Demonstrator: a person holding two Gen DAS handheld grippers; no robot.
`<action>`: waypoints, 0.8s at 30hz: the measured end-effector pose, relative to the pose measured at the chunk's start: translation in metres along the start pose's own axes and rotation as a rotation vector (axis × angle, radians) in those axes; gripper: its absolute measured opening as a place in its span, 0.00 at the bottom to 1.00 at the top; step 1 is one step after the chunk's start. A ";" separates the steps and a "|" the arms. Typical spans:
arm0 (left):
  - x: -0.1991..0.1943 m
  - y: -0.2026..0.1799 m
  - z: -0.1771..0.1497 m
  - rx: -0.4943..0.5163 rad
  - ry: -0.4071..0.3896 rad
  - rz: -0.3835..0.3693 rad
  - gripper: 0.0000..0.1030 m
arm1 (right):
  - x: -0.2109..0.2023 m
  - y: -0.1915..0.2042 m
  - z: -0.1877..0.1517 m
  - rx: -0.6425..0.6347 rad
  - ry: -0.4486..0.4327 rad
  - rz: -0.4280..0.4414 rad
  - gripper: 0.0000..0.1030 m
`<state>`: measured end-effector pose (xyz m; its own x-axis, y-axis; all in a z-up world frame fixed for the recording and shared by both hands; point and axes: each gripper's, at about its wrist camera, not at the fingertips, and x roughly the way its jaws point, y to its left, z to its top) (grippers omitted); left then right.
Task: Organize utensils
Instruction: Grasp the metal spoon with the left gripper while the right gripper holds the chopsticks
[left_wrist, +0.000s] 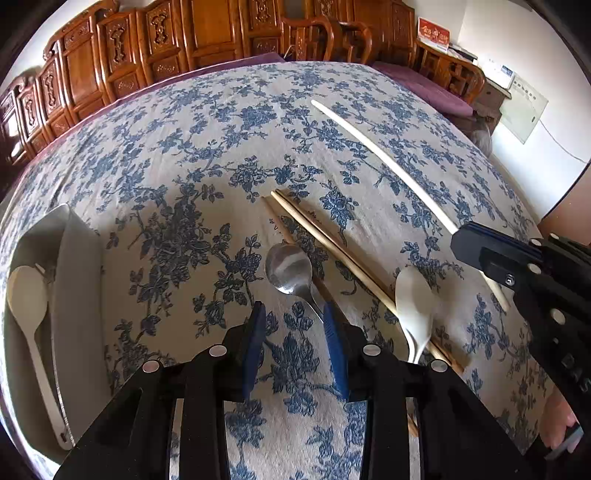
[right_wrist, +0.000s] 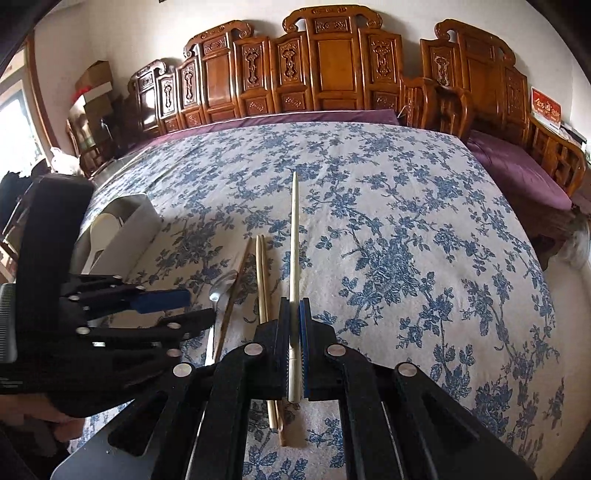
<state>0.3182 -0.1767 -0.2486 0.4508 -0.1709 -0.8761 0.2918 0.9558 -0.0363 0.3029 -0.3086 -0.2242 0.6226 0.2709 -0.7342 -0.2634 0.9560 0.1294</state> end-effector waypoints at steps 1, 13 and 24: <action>0.000 0.000 0.001 -0.001 -0.001 0.003 0.31 | -0.001 0.000 0.001 0.002 -0.003 0.003 0.06; 0.011 -0.004 0.002 -0.035 0.026 -0.009 0.21 | -0.004 -0.002 0.004 0.017 -0.016 0.009 0.06; 0.004 0.010 0.000 -0.019 0.009 -0.008 0.02 | -0.002 0.007 0.003 -0.004 -0.009 0.017 0.06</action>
<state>0.3225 -0.1679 -0.2529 0.4408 -0.1760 -0.8802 0.2789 0.9589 -0.0521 0.3024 -0.3017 -0.2197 0.6245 0.2882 -0.7259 -0.2772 0.9507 0.1389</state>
